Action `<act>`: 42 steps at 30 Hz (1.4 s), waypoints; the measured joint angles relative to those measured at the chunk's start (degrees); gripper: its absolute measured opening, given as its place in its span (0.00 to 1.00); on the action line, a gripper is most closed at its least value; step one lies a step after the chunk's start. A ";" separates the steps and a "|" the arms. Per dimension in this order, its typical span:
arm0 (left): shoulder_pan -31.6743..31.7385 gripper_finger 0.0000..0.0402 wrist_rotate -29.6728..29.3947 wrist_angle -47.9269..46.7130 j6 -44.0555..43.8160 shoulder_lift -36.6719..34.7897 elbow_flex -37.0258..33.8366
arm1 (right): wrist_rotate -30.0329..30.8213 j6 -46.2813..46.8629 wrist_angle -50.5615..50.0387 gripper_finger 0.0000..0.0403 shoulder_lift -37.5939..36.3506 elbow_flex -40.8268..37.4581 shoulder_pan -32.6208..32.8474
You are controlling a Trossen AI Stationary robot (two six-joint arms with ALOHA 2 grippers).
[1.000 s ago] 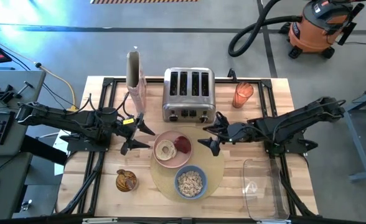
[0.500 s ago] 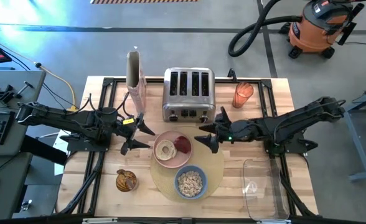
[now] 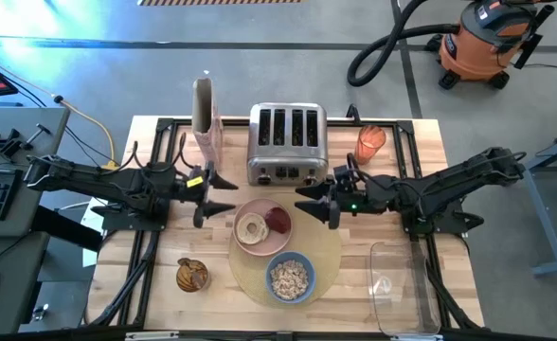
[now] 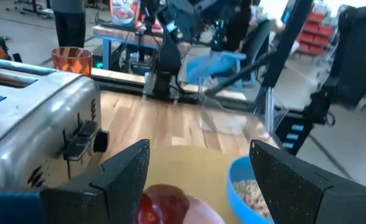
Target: Arrange a breakfast setting
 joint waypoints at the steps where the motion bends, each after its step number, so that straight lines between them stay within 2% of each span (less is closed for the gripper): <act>1: 0.04 0.66 0.00 0.54 -0.93 0.00 0.00 | 0.02 0.60 -0.02 0.81 0.00 0.00 0.02; 4: 0.04 0.66 0.23 2.45 -3.54 0.01 0.00 | 0.02 1.04 -0.02 0.81 0.00 0.00 0.02; 9: 0.06 0.66 -4.76 4.00 -11.54 0.02 0.00 | 0.02 1.08 -0.02 0.81 0.00 0.00 0.02; 13: 0.19 0.66 -7.13 4.27 -14.20 0.01 0.00 | 0.02 0.88 -0.02 0.81 0.00 0.00 0.02; 18: 0.20 0.66 -3.16 8.33 -16.65 0.00 0.00 | 0.04 0.50 -0.02 0.81 0.00 0.00 0.02; 23: 1.07 0.66 -2.86 10.20 -23.35 0.41 -0.03 | 0.04 0.47 -0.02 0.81 0.00 0.00 0.00; 28: 1.01 0.66 4.30 11.47 -23.59 0.35 2.34 | 0.04 0.47 -0.21 0.81 0.00 0.00 0.02; 31: -0.08 0.66 7.73 4.52 -19.68 0.33 7.83 | 0.04 0.47 -0.23 0.81 0.00 0.00 0.02; 33: -1.14 0.66 8.48 -5.36 -16.41 0.33 12.91 | 0.04 0.47 -0.23 0.81 0.00 0.00 0.02; 38: -3.74 0.66 7.37 -32.16 -12.94 0.97 26.20 | -0.05 0.47 -0.30 0.81 0.00 0.00 0.02; 42: -5.40 0.66 5.44 -45.20 -14.69 0.99 32.56 | -1.10 0.45 -0.95 0.81 0.02 0.00 0.02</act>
